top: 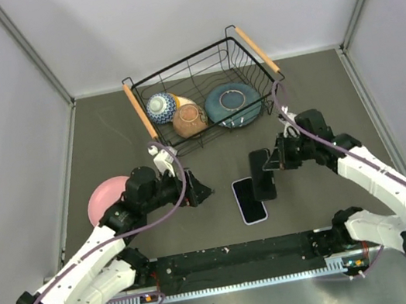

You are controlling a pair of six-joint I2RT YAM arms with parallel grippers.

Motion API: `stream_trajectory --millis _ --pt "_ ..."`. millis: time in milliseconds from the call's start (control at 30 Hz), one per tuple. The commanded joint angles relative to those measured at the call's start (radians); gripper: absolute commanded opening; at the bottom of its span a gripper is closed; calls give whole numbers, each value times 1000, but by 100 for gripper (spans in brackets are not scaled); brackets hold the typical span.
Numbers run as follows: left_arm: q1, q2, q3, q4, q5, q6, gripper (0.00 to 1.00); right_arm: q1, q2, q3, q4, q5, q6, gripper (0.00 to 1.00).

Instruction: Put the phone into the phone case

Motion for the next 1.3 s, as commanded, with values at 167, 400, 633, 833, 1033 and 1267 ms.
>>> stream_trajectory --millis 167,400,633,833,1033,1267 --pt "-1 -81 31 -81 -158 103 94 -120 148 63 -305 11 -166 1" --pt "-1 -138 -9 -65 -193 81 94 -118 272 72 -297 51 -158 10" --pt "-1 -156 -10 -69 -210 74 93 -118 334 78 -279 174 -126 27" --pt "-1 -159 -3 -69 -218 64 93 -118 396 77 -256 229 -116 32" --pt "-1 -176 -4 -76 -224 60 93 -118 384 87 -241 292 -94 35" --pt "1 -195 29 -115 -236 61 93 -118 357 96 -260 303 -89 53"
